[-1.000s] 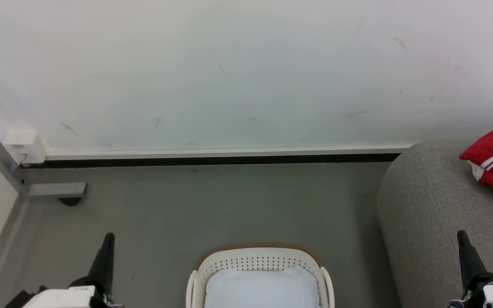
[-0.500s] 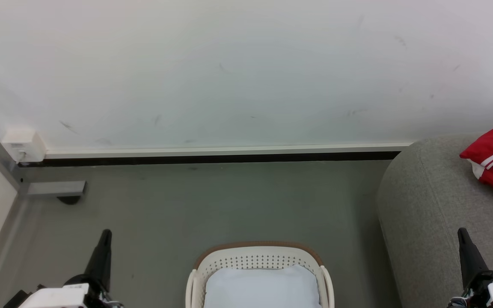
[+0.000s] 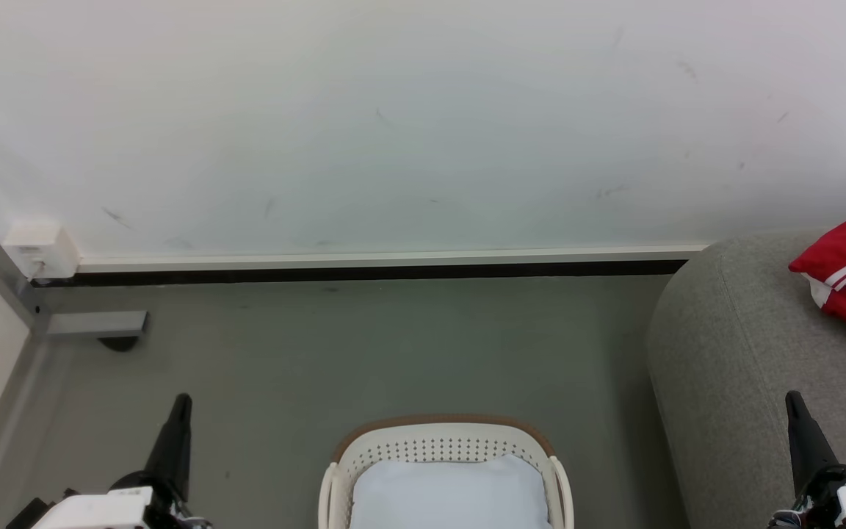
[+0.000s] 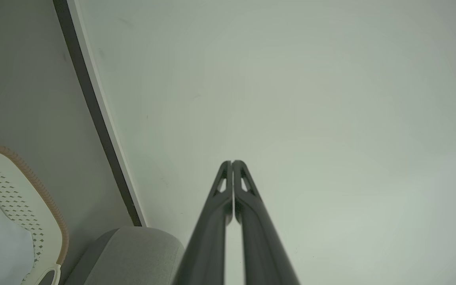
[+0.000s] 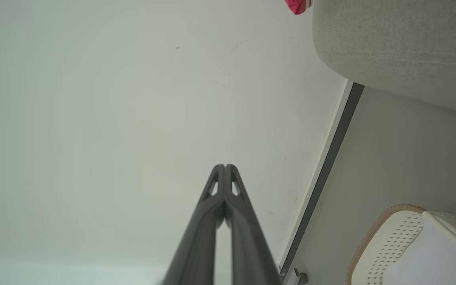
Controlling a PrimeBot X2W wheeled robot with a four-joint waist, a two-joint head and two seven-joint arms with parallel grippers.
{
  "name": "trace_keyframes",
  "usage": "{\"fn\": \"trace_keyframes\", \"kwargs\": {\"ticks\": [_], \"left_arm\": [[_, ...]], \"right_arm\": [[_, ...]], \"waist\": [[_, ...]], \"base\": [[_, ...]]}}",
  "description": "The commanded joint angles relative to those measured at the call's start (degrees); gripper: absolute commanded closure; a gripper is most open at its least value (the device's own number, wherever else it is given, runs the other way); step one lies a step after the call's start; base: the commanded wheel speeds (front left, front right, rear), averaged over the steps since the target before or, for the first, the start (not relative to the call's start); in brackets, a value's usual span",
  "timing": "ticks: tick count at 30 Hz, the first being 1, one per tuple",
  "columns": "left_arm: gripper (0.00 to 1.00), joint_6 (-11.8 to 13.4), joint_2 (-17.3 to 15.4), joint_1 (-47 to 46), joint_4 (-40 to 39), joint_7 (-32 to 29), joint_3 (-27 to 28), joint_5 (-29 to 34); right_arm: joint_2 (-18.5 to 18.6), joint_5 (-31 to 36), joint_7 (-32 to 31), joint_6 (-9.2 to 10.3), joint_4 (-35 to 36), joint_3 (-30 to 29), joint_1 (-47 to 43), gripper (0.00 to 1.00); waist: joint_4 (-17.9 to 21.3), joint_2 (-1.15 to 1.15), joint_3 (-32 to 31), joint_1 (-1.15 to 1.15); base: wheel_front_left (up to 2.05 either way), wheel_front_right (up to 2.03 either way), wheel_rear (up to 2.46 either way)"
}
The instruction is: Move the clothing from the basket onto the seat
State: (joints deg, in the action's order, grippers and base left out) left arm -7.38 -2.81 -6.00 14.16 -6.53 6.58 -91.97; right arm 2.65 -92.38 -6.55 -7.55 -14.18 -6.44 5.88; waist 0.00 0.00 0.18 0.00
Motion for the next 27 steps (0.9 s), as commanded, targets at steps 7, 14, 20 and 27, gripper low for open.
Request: {"fn": "trace_keyframes", "kwargs": {"ticks": [7,14,20,27], "left_arm": [[1.0,-0.3,-0.1,-0.5,-0.2,-0.2,0.1,-0.8],[1.0,-0.3,-0.1,-0.5,-0.2,-0.2,0.1,-0.8],[1.0,-0.3,-0.1,-0.5,-0.2,-0.2,0.1,-0.8],[1.0,-0.3,-0.1,-0.5,-0.2,-0.2,0.1,-0.8]], "right_arm": [[0.4,-0.1,-0.2,0.12,0.3,-0.2,0.7,1.0],[0.4,-0.1,-0.2,0.12,0.3,-0.2,0.7,1.0],[0.4,-0.1,-0.2,0.12,0.3,-0.2,0.7,1.0],[0.4,-0.1,-0.2,0.12,0.3,-0.2,0.7,1.0]], "waist": [[0.0,0.0,0.0,0.0],[0.0,0.0,0.0,0.0],[0.0,0.0,0.0,0.0],[0.0,0.0,0.0,0.0]], "base": [[0.0,0.0,0.0],[0.0,0.0,0.0],[0.0,0.0,0.0],[0.0,0.0,0.0]]}}
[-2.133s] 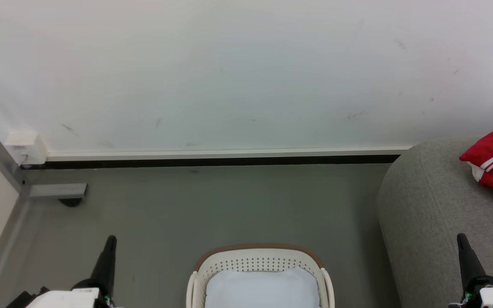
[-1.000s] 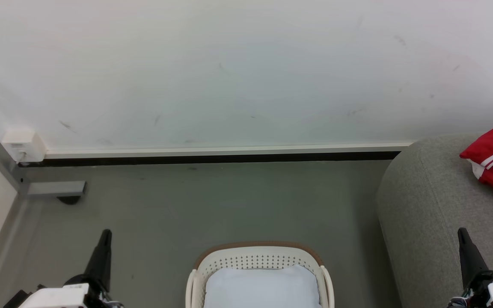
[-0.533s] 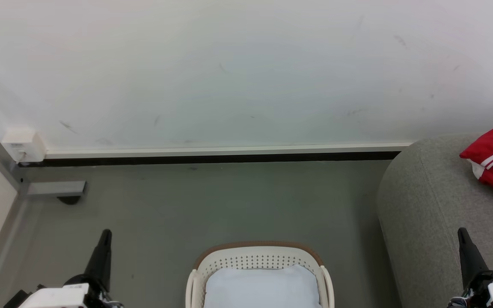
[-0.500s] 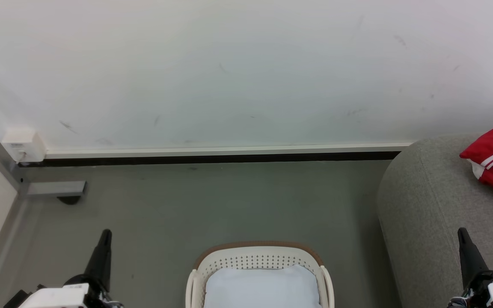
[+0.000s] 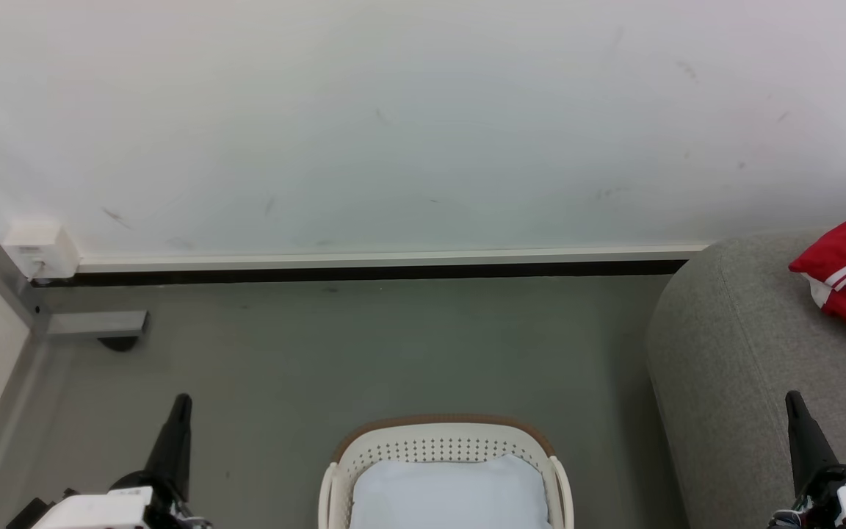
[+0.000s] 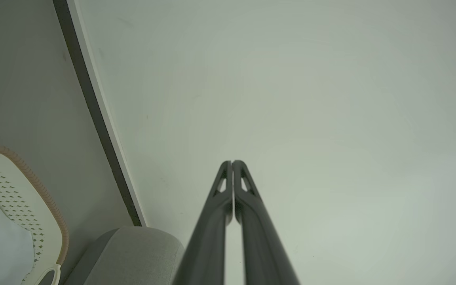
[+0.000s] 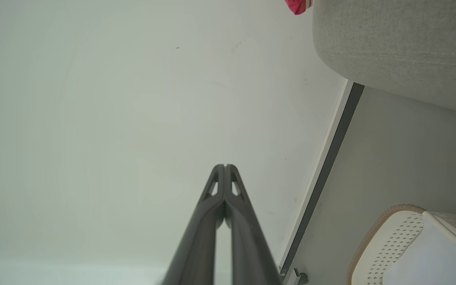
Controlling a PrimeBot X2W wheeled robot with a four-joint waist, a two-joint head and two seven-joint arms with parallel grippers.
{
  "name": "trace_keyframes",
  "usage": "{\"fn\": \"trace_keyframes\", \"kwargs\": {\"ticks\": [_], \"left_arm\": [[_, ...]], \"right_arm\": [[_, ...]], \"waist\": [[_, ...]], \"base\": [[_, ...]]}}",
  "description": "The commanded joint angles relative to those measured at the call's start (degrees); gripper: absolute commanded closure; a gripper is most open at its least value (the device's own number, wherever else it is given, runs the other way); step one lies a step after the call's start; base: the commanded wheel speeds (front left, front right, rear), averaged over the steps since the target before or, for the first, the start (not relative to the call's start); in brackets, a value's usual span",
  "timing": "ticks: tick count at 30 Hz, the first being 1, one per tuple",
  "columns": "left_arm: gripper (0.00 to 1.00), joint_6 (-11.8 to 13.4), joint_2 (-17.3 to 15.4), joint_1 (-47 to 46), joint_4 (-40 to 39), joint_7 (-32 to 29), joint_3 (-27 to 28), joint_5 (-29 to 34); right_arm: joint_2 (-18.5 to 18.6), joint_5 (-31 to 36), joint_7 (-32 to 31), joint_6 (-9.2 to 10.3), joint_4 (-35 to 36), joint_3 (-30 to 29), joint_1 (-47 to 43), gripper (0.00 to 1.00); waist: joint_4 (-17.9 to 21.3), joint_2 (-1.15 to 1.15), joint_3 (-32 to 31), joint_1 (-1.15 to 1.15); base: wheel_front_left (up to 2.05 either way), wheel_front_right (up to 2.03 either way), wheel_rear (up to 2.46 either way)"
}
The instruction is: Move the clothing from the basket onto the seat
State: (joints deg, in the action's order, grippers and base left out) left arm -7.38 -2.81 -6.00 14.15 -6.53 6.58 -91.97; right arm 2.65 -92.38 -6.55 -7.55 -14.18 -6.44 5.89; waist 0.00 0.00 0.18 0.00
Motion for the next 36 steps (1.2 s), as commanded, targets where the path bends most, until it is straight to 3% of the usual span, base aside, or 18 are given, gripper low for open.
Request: {"fn": "trace_keyframes", "kwargs": {"ticks": [1,36], "left_arm": [[1.0,-0.3,-0.1,-0.5,-0.2,-0.2,0.1,-0.8],[1.0,-0.3,-0.1,-0.5,-0.2,-0.2,0.1,-0.8]], "right_arm": [[0.4,-0.1,-0.2,0.12,0.3,-0.2,0.7,1.0],[0.4,-0.1,-0.2,0.12,0.3,-0.2,0.7,1.0]], "waist": [[0.0,0.0,0.0,0.0],[0.0,0.0,0.0,0.0]], "base": [[0.0,0.0,0.0],[0.0,0.0,0.0]]}}
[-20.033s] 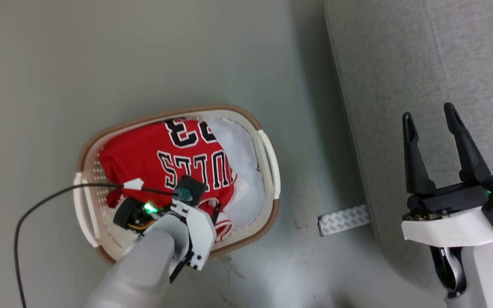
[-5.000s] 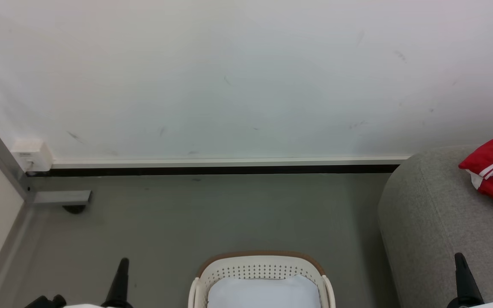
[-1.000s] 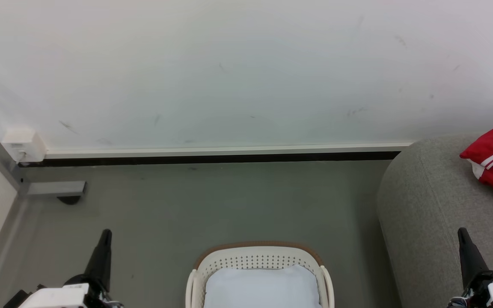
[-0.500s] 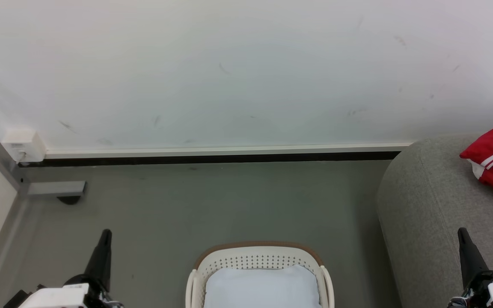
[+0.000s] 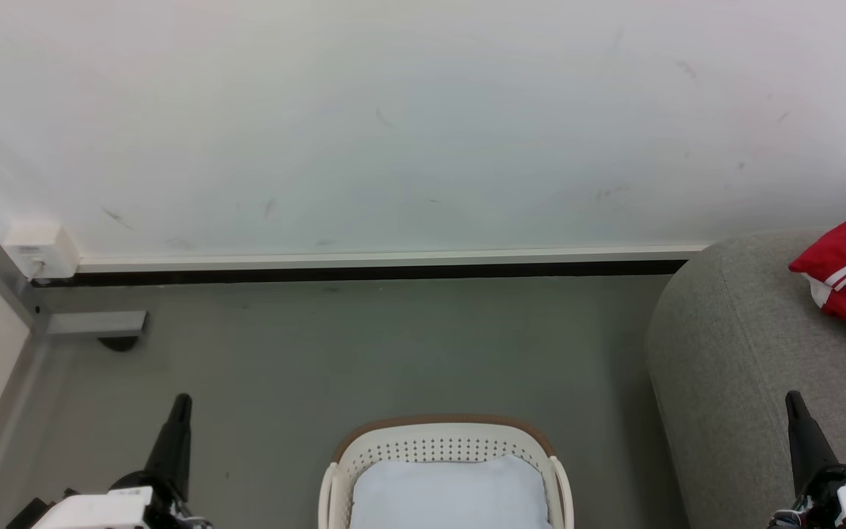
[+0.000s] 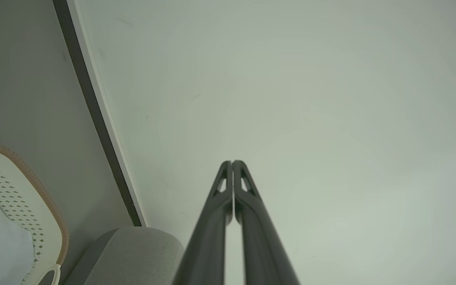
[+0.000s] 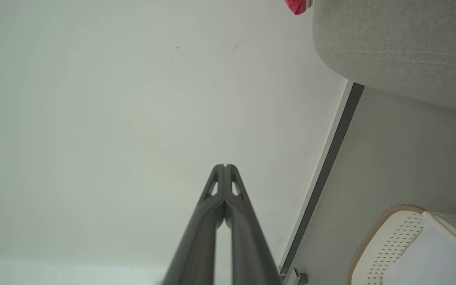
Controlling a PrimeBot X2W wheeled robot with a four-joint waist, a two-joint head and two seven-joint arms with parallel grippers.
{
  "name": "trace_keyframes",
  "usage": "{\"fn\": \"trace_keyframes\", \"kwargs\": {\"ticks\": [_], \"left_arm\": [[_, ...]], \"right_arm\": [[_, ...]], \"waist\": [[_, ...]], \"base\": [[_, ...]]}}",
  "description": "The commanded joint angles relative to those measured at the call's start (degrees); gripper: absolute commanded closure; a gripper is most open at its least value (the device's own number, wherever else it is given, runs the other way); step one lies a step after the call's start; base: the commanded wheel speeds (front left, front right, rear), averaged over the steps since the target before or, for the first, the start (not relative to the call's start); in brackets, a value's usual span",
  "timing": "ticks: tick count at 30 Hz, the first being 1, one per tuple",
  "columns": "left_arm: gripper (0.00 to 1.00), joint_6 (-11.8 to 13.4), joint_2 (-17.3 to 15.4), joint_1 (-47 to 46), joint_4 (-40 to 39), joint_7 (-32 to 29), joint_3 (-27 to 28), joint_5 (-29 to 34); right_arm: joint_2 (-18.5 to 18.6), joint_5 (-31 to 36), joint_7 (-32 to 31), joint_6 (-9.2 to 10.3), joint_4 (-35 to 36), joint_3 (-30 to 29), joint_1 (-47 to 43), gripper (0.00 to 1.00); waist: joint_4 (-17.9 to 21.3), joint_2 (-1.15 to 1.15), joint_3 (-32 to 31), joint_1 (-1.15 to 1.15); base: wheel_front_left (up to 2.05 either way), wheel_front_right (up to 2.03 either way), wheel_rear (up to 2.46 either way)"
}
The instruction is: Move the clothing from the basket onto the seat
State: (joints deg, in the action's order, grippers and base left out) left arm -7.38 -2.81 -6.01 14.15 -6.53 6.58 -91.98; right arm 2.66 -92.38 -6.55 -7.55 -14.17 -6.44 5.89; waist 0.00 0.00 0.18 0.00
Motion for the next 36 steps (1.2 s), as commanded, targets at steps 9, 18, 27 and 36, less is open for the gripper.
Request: {"fn": "trace_keyframes", "kwargs": {"ticks": [9,18,27,36], "left_arm": [[1.0,-0.3,-0.1,-0.5,-0.2,-0.2,0.1,-0.8],[1.0,-0.3,-0.1,-0.5,-0.2,-0.2,0.1,-0.8],[1.0,-0.3,-0.1,-0.5,-0.2,-0.2,0.1,-0.8],[1.0,-0.3,-0.1,-0.5,-0.2,-0.2,0.1,-0.8]], "right_arm": [[0.4,-0.1,-0.2,0.12,0.3,-0.2,0.7,1.0],[0.4,-0.1,-0.2,0.12,0.3,-0.2,0.7,1.0],[0.4,-0.1,-0.2,0.12,0.3,-0.2,0.7,1.0],[0.4,-0.1,-0.2,0.12,0.3,-0.2,0.7,1.0]], "waist": [[0.0,0.0,0.0,0.0],[0.0,0.0,0.0,0.0],[0.0,0.0,0.0,0.0],[0.0,0.0,0.0,0.0]], "base": [[0.0,0.0,0.0],[0.0,0.0,0.0],[0.0,0.0,0.0],[0.0,0.0,0.0]]}}
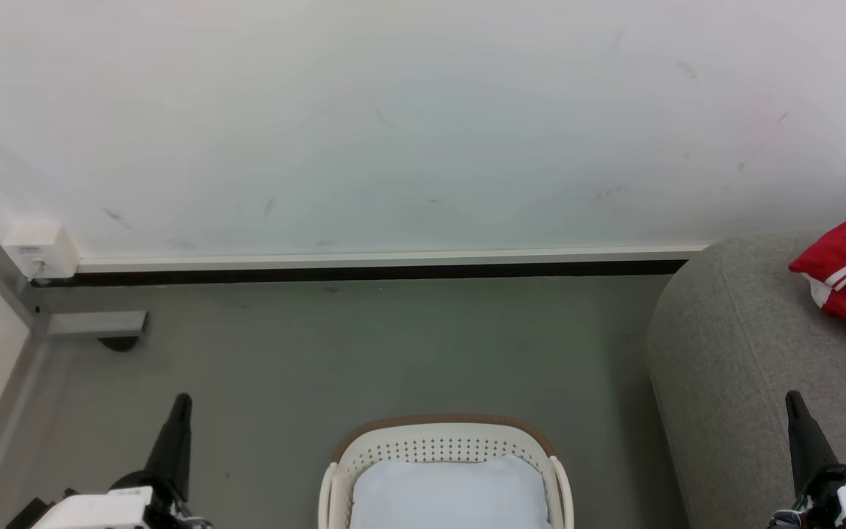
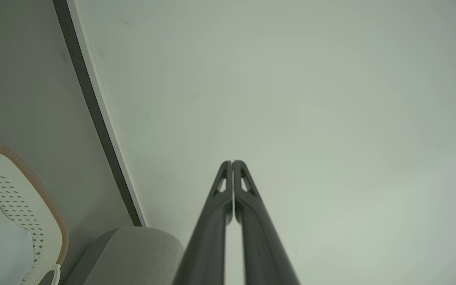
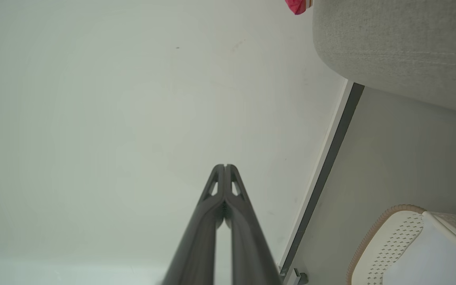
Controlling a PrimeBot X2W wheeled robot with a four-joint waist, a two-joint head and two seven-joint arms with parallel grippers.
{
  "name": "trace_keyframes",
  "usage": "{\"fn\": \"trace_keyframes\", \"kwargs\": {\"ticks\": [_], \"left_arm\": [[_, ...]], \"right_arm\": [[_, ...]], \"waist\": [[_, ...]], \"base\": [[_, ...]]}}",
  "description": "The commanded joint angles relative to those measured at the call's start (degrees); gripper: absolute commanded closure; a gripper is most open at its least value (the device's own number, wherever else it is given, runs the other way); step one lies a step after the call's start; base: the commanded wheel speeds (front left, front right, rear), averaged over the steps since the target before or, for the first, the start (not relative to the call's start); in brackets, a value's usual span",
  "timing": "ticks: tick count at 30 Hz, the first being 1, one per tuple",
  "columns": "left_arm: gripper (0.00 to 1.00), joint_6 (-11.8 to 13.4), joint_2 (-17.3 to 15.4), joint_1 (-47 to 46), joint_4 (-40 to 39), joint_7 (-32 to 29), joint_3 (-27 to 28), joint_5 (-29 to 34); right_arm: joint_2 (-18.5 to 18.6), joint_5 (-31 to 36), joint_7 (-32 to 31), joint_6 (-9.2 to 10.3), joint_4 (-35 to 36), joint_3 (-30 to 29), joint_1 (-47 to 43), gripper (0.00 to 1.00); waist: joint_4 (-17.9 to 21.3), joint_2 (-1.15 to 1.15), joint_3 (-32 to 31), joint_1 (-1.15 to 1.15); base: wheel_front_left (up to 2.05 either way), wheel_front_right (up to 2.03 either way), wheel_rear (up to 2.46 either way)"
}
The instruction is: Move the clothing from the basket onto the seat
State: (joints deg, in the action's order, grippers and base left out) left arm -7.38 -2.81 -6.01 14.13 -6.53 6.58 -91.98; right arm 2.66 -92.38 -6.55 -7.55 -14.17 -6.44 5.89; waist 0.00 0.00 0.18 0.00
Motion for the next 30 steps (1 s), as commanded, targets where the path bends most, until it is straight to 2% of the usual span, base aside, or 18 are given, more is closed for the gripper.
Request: {"fn": "trace_keyframes", "kwargs": {"ticks": [1,30], "left_arm": [[1.0,-0.3,-0.1,-0.5,-0.2,-0.2,0.1,-0.8],[1.0,-0.3,-0.1,-0.5,-0.2,-0.2,0.1,-0.8]], "right_arm": [[0.4,-0.1,-0.2,0.12,0.3,-0.2,0.7,1.0],[0.4,-0.1,-0.2,0.12,0.3,-0.2,0.7,1.0]], "waist": [[0.0,0.0,0.0,0.0],[0.0,0.0,0.0,0.0]], "base": [[0.0,0.0,0.0],[0.0,0.0,0.0]]}}
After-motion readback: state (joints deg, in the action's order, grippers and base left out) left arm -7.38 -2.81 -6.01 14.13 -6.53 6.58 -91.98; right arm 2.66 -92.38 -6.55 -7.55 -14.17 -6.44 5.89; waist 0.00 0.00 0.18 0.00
